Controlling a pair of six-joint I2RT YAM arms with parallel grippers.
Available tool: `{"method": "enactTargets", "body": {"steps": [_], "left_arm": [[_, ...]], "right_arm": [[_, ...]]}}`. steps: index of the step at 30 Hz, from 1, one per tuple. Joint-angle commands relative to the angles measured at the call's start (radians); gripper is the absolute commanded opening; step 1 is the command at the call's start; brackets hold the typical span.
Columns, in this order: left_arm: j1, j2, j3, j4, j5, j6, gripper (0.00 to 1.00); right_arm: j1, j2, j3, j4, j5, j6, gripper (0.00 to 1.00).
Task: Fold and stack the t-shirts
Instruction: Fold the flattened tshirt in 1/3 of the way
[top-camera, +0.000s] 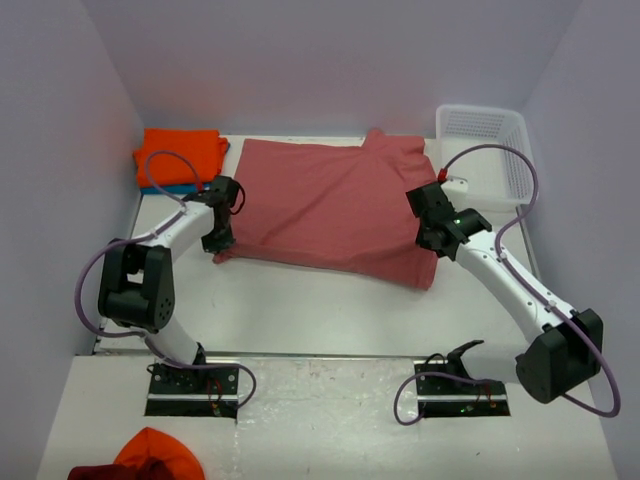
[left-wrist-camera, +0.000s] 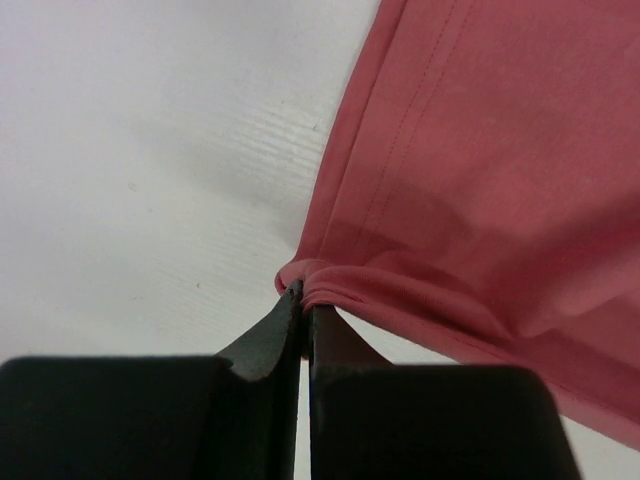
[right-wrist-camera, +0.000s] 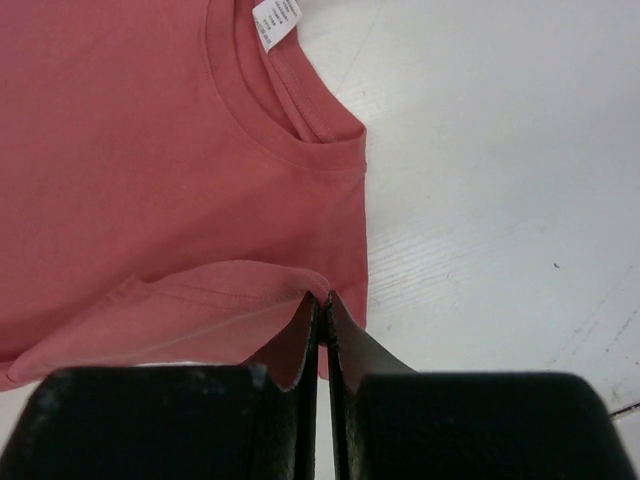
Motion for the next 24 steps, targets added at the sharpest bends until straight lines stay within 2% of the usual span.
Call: {"method": "enactTargets", "body": {"steps": [1,9,24], "left_arm": [[-0.006,0.017,0.074,0.0,-0.032,0.041,0.0],[-0.017,0.071,0.144,0.0,-0.001,0.05,0.05],[-0.018,0.131,0.22,-0.017,-0.017,0.055,0.05]], "right_arm": [[-0.016,0.036,0.085,0.028,0.056,-0.017,0.0],[-0.062,0.096,0.174,0.034,0.042,-0.053,0.0],[-0.128,0.193,0.206,0.089,-0.008,-0.103,0.0]]}}
